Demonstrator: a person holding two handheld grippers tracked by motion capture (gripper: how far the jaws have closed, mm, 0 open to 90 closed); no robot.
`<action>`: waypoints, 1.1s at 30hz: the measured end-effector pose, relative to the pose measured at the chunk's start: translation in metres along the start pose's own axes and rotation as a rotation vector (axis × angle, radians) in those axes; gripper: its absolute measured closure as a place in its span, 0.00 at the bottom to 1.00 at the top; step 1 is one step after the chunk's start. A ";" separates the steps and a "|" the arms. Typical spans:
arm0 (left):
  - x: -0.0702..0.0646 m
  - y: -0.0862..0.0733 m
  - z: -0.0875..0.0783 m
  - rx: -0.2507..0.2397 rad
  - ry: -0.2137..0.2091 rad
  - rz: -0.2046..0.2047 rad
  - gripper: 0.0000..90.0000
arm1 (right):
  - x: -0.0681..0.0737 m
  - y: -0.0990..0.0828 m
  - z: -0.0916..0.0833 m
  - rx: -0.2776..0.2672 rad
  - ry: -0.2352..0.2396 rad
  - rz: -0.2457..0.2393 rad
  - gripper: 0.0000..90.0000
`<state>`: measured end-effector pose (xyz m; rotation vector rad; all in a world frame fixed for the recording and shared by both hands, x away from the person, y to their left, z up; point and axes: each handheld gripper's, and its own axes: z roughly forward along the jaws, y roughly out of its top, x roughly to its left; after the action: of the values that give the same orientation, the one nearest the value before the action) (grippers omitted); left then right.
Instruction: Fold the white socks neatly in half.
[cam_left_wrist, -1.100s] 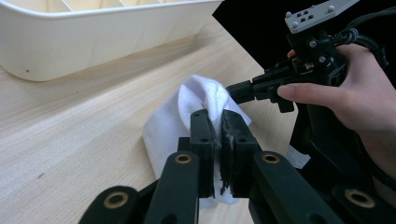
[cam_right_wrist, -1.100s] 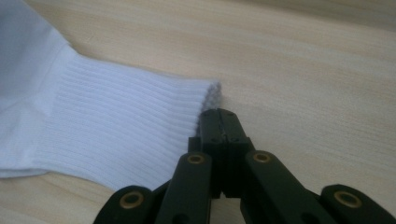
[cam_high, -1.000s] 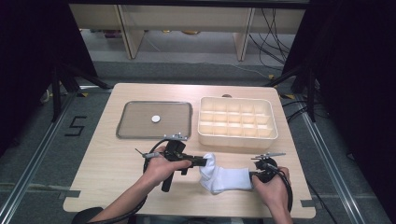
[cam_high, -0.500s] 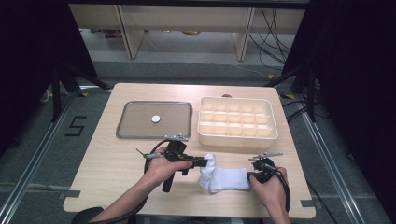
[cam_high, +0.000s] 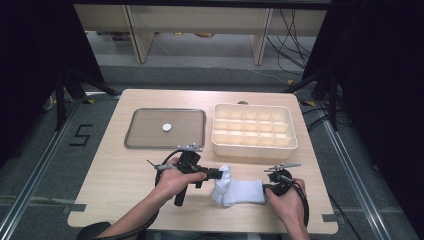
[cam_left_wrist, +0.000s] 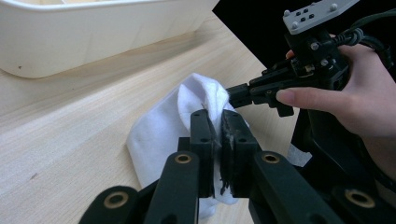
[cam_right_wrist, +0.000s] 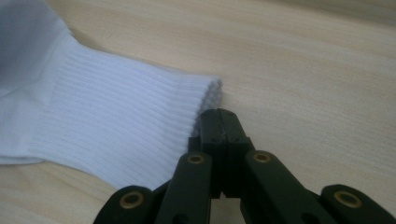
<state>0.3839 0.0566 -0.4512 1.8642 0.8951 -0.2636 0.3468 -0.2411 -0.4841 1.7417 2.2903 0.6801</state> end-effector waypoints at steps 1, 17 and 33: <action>0.000 0.000 0.000 0.000 0.001 0.000 0.93 | 0.001 0.000 0.000 -0.006 0.003 0.006 1.00; 0.000 -0.001 0.003 0.000 0.006 0.000 0.93 | 0.006 0.001 0.002 0.002 0.011 -0.010 1.00; 0.000 -0.001 0.006 0.011 0.005 0.004 0.93 | 0.011 0.003 0.003 0.005 0.016 -0.010 1.00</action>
<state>0.3845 0.0513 -0.4545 1.8772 0.8946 -0.2614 0.3472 -0.2298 -0.4840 1.7325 2.3114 0.6888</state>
